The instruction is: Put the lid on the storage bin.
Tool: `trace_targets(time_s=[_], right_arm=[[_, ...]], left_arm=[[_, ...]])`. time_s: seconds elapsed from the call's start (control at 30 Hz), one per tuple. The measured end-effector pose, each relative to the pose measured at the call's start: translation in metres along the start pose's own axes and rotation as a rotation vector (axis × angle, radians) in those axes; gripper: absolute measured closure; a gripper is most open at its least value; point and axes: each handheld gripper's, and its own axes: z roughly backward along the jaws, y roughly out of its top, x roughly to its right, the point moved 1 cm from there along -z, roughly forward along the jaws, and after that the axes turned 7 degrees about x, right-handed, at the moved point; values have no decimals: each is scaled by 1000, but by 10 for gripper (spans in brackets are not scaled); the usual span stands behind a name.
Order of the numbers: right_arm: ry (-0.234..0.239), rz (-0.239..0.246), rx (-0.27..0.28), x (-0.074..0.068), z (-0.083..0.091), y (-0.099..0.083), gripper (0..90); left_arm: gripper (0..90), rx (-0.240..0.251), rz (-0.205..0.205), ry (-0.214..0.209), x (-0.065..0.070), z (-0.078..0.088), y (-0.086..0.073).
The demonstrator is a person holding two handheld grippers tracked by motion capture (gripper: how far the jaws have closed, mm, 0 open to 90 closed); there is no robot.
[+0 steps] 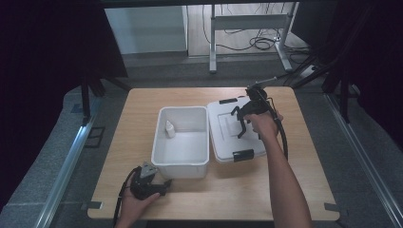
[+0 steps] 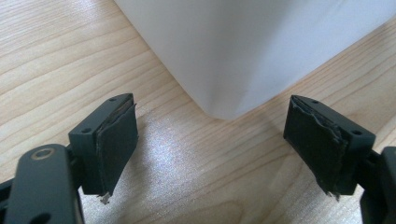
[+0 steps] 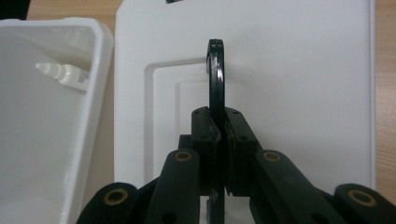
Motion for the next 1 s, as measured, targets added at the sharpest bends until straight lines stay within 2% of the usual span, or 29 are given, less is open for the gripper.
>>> trace_targets(time_s=[0.1, 0.17, 0.23, 0.27, 0.33, 0.47, 0.6, 0.7, 0.87, 1.0], right_arm=[[-2, 6, 11, -5, 7, 3, 848], [-22, 16, 20, -9, 14, 6, 848], [-17, 14, 25, -11, 20, 8, 847], [-32, 18, 36, -14, 26, 10, 848], [-34, 19, 37, -15, 29, 11, 848], [-32, 22, 61, -19, 45, 16, 849], [-23, 16, 76, -21, 53, 18, 849], [-21, 31, 77, -28, 60, 20, 849], [-13, 41, 77, -37, 64, 21, 849], [-28, 46, 69, -45, 65, 21, 848]], left_arm=[[175, -2, 0, 0, 0, 0, 0], [175, -2, 0, 0, 0, 0, 0], [175, -2, -1, 0, 0, 0, 0], [175, -5, -4, -1, 0, 0, 0], [175, -5, -4, -1, 0, 0, 0], [175, -2, -1, 0, 0, 0, 0], [175, -2, -1, 0, 0, 0, 0], [175, -2, -1, 0, 0, 0, 0], [175, -4, -4, -1, 0, 0, 0], [174, -2, -3, -1, 0, 0, 0]])
